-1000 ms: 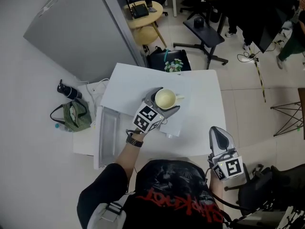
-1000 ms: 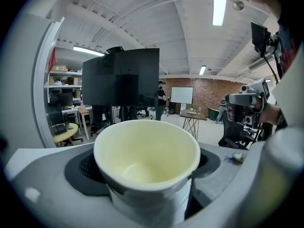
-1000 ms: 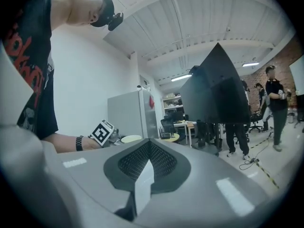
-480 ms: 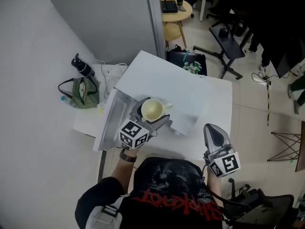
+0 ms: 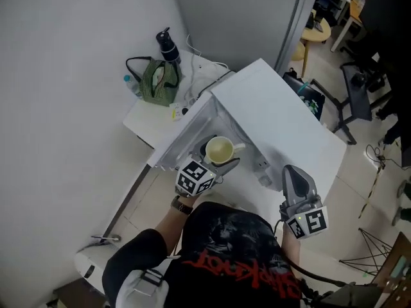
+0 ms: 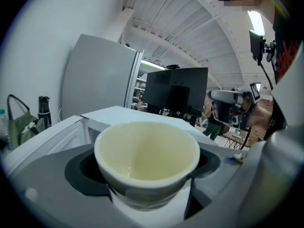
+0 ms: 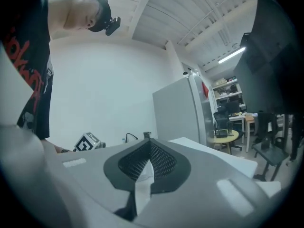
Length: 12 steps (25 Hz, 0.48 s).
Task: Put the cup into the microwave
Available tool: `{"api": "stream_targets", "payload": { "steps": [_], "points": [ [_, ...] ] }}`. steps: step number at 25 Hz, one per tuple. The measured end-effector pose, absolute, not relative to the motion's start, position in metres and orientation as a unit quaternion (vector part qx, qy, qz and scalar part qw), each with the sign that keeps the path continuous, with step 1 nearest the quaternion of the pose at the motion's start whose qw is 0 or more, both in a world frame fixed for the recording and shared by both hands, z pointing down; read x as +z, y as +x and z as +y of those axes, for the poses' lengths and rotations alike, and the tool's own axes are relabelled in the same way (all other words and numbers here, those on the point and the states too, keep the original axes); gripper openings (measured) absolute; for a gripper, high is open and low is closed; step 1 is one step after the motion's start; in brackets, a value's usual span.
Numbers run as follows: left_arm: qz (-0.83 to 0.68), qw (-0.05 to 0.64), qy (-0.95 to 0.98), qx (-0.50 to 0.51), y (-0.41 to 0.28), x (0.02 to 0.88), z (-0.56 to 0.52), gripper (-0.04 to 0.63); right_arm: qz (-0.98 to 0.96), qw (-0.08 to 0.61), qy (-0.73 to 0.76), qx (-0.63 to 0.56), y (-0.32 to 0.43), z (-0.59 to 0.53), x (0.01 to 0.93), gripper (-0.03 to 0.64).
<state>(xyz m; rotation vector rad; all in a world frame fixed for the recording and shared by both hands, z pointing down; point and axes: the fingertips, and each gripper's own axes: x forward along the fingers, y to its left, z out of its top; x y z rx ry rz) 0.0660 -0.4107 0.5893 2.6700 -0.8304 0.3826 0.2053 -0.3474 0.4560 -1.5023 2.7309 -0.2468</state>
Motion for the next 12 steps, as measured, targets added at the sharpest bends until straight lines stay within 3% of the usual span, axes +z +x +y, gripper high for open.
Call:
{"api": "stream_targets", "payload": {
  "steps": [12],
  "points": [
    [-0.291, 0.180, 0.920, 0.193, 0.082, 0.726, -0.459, 0.466, 0.857, -0.012, -0.507, -0.087, 0.211, -0.343, 0.458, 0.002]
  ]
}}
